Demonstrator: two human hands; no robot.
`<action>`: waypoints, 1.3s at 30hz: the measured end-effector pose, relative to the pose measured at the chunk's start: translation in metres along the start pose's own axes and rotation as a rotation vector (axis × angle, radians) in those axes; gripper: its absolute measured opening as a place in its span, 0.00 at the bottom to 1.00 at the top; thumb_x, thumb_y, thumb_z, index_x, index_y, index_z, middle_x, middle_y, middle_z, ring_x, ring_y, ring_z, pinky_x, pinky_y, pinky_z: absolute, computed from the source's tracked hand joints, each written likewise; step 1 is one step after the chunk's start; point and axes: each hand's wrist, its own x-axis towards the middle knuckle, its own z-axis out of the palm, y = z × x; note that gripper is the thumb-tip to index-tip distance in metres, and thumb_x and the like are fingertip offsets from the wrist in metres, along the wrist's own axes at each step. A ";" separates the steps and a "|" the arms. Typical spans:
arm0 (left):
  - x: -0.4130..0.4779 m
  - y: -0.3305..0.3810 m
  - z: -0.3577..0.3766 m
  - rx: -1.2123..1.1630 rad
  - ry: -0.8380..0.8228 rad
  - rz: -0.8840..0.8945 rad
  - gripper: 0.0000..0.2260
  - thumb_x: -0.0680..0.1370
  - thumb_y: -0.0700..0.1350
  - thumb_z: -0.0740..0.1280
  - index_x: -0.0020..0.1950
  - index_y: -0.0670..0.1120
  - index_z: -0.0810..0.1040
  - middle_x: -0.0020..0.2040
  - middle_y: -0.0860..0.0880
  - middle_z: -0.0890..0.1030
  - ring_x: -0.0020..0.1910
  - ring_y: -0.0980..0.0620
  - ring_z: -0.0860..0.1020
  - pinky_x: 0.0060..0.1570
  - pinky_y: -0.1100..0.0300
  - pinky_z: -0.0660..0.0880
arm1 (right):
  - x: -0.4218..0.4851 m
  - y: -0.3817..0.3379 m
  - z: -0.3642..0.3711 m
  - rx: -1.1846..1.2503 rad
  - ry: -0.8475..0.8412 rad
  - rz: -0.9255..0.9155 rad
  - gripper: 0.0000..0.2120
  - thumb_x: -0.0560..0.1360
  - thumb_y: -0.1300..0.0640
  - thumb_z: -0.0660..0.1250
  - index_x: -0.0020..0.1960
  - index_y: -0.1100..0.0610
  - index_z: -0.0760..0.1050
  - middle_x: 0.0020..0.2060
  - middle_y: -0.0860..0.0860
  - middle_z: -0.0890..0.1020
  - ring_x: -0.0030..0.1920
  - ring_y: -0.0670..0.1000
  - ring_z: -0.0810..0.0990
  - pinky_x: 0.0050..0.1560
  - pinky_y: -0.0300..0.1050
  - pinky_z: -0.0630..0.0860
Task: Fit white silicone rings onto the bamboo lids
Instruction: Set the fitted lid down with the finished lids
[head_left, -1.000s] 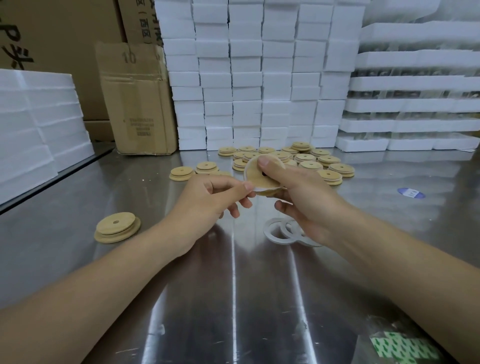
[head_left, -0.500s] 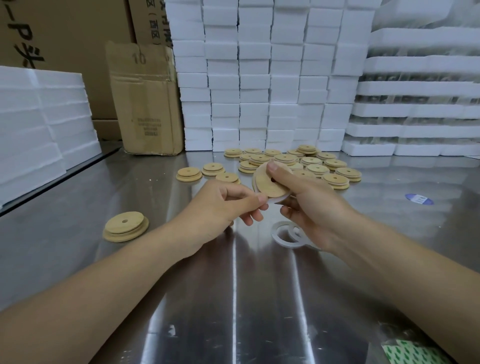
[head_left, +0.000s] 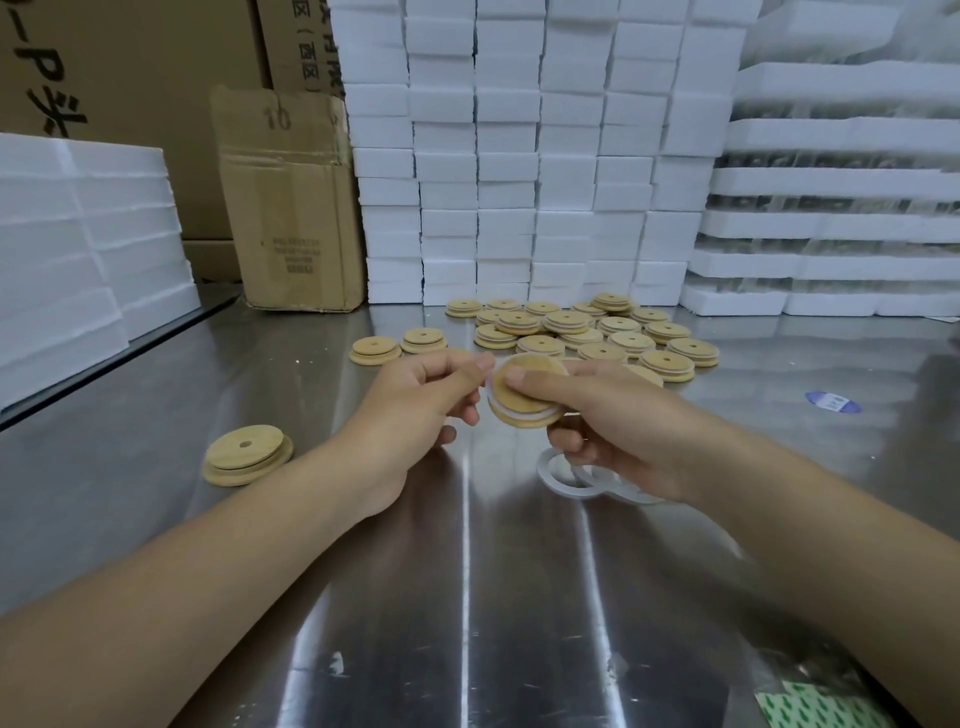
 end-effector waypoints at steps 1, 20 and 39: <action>0.001 -0.001 -0.001 0.007 -0.005 -0.018 0.11 0.81 0.54 0.74 0.41 0.51 0.85 0.35 0.54 0.77 0.34 0.57 0.77 0.37 0.62 0.71 | 0.000 0.001 -0.001 -0.003 -0.018 0.005 0.15 0.76 0.46 0.77 0.55 0.56 0.87 0.39 0.50 0.77 0.28 0.45 0.70 0.25 0.36 0.65; 0.005 0.002 0.000 -0.085 0.082 -0.172 0.11 0.82 0.50 0.72 0.41 0.49 0.85 0.33 0.54 0.79 0.30 0.57 0.77 0.32 0.64 0.68 | 0.021 0.029 -0.099 -0.554 0.676 -0.028 0.31 0.70 0.43 0.82 0.69 0.50 0.80 0.59 0.50 0.85 0.57 0.54 0.82 0.54 0.48 0.77; 0.003 0.004 -0.002 -0.114 0.075 -0.182 0.11 0.82 0.51 0.72 0.41 0.49 0.86 0.34 0.53 0.78 0.31 0.56 0.77 0.35 0.62 0.68 | 0.030 0.041 -0.103 -0.794 0.653 -0.045 0.34 0.80 0.49 0.72 0.82 0.43 0.60 0.70 0.48 0.80 0.72 0.57 0.76 0.67 0.53 0.71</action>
